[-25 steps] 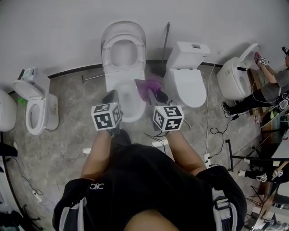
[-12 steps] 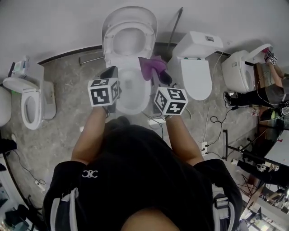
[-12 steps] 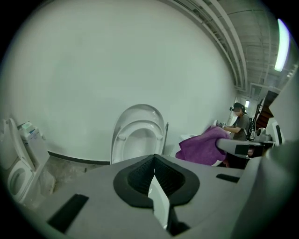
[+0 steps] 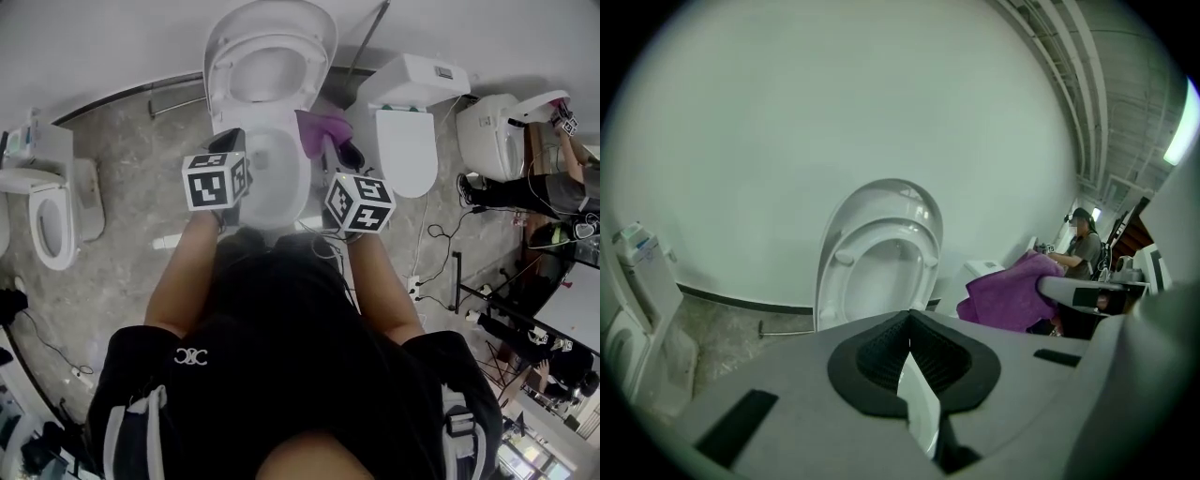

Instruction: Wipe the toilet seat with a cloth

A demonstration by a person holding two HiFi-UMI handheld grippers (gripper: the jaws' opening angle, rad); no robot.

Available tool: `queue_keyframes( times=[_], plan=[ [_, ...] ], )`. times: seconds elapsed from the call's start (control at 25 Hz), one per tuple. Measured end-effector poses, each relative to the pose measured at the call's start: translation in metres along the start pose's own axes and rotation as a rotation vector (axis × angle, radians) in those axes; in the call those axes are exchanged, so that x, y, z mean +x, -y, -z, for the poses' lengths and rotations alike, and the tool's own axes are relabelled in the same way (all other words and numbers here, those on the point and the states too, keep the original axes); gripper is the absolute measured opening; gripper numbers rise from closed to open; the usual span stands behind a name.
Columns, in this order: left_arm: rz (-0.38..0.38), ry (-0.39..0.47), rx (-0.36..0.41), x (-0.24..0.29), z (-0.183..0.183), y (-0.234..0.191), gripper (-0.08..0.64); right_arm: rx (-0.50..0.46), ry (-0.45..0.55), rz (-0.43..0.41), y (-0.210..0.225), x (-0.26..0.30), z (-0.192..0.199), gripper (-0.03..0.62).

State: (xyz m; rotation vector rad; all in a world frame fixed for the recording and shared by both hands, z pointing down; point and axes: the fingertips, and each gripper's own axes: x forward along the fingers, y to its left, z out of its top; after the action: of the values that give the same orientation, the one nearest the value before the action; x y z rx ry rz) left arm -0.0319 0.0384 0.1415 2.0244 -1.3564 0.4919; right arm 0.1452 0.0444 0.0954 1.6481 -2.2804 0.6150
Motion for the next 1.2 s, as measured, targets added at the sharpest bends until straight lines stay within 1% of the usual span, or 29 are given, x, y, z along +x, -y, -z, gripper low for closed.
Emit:
queue_keyframes(
  times=[0.16,0.36,0.44,0.56,0.64,0.76,0.84,1.0,1.2],
  plan=[
    [-0.001,-0.034,-0.007,0.019,0.005,0.005,0.008,0.044,-0.033,0.038,0.025,0.014,0.013,0.067],
    [0.003,-0.040,0.001,0.049,0.008,0.016,0.008,0.141,-0.082,0.056,0.069,0.047,0.035,0.067],
    [-0.009,-0.055,-0.012,0.064,0.016,0.017,0.008,0.174,-0.103,0.052,0.085,0.067,0.045,0.067],
    [-0.031,-0.095,-0.042,0.096,0.034,0.016,0.008,0.195,-0.141,0.037,0.108,0.104,0.064,0.067],
    [-0.051,-0.115,-0.066,0.119,0.045,0.012,0.008,0.205,-0.176,0.016,0.120,0.131,0.082,0.067],
    [-0.083,-0.122,-0.105,0.156,0.056,0.004,0.008,0.223,-0.212,-0.016,0.135,0.176,0.111,0.067],
    [-0.099,-0.132,-0.123,0.179,0.067,-0.002,0.008,0.233,-0.238,-0.018,0.146,0.205,0.134,0.067],
    [-0.125,-0.161,-0.158,0.216,0.093,-0.014,0.008,0.218,-0.300,0.005,0.165,0.253,0.181,0.067],
    [-0.142,-0.187,-0.193,0.261,0.121,-0.027,0.008,0.122,-0.331,0.036,0.185,0.302,0.220,0.067]
  ],
)
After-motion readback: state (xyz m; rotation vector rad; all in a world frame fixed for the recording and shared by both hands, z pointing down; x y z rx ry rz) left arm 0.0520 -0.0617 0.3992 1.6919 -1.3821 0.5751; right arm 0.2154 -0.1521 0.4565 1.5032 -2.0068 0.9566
